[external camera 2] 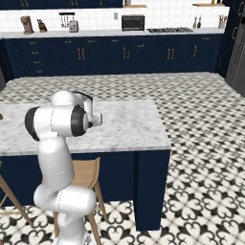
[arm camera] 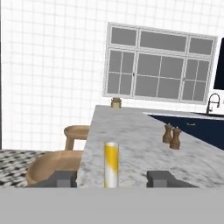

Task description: Take a straw from the drawer in front and place it inside the glass cup on the dining counter.

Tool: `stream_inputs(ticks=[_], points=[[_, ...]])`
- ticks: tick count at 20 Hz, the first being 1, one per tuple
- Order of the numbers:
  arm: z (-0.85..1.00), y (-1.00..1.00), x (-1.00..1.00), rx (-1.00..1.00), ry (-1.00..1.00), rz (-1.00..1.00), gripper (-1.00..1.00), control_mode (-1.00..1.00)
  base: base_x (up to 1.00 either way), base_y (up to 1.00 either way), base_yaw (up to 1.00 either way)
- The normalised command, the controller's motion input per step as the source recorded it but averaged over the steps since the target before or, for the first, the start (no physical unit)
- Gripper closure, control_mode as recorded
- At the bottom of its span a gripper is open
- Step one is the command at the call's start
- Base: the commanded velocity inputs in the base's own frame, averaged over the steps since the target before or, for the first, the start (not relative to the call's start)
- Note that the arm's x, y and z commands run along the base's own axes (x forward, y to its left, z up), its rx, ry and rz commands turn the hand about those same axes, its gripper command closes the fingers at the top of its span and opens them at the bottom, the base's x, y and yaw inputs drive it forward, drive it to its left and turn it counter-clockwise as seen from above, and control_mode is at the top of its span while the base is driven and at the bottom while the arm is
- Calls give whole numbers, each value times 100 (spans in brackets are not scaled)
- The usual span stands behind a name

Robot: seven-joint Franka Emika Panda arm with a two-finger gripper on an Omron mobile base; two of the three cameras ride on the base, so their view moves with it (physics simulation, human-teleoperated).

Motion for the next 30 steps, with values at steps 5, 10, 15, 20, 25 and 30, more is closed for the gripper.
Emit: stream_inputs(ticks=[5, 10, 15, 20, 25, 30], points=[[14, 0, 3, 0, -6, 0, -100, -100, 0, 0, 0], [34, -2, 4, 0, -1, 0, -100, -100, 0, 0, 0], [62, -43, -27, -7, -1, 0, -100, -100, 0, 0, 0], [56, -62, -33, -27, -2, 0, -100, -100, 0, 0, 0], [37, -60, -27, -39, -2, 0, -100, -100, 0, 0, 0], [17, -58, -15, -42, 0, 0, -100, -100, 0, 0, 0]])
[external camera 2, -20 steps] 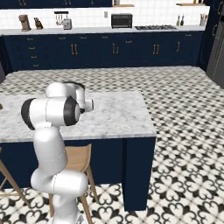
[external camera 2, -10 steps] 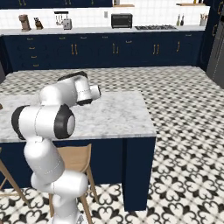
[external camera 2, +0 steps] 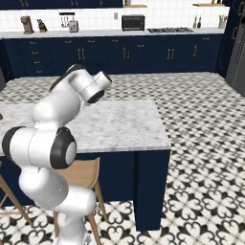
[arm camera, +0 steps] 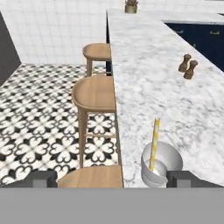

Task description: Take a straw from the drawer in front and place it inside the glass cup on the dining counter.

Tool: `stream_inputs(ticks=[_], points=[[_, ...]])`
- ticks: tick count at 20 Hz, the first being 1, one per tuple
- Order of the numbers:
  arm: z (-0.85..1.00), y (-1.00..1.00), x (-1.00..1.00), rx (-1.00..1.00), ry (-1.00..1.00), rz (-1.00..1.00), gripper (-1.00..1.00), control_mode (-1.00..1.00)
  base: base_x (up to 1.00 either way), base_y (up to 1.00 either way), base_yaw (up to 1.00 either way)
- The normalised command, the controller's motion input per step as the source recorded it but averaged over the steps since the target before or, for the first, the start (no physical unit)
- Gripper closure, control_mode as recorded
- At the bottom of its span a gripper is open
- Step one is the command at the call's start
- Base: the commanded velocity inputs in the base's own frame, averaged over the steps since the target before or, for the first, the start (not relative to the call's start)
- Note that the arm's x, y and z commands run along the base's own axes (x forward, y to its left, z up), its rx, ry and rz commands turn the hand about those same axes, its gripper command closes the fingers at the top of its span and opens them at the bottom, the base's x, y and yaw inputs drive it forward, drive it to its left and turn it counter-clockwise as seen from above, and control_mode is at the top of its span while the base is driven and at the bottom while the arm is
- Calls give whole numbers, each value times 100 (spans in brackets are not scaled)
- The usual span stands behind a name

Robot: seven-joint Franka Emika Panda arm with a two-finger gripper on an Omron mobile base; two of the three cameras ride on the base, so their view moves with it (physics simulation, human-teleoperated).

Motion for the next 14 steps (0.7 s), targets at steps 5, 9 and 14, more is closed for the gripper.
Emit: stream_inputs(ticks=[5, 9, 14], points=[[0, -38, -31, -40, 0, 0, -100, -100, 0, 0, 0], [-10, -21, -53, -34, 0, 0, -100, -100, 0, 0, 0], [-22, -1, -57, -21, 0, -4, -100, -100, 0, 0, 0]])
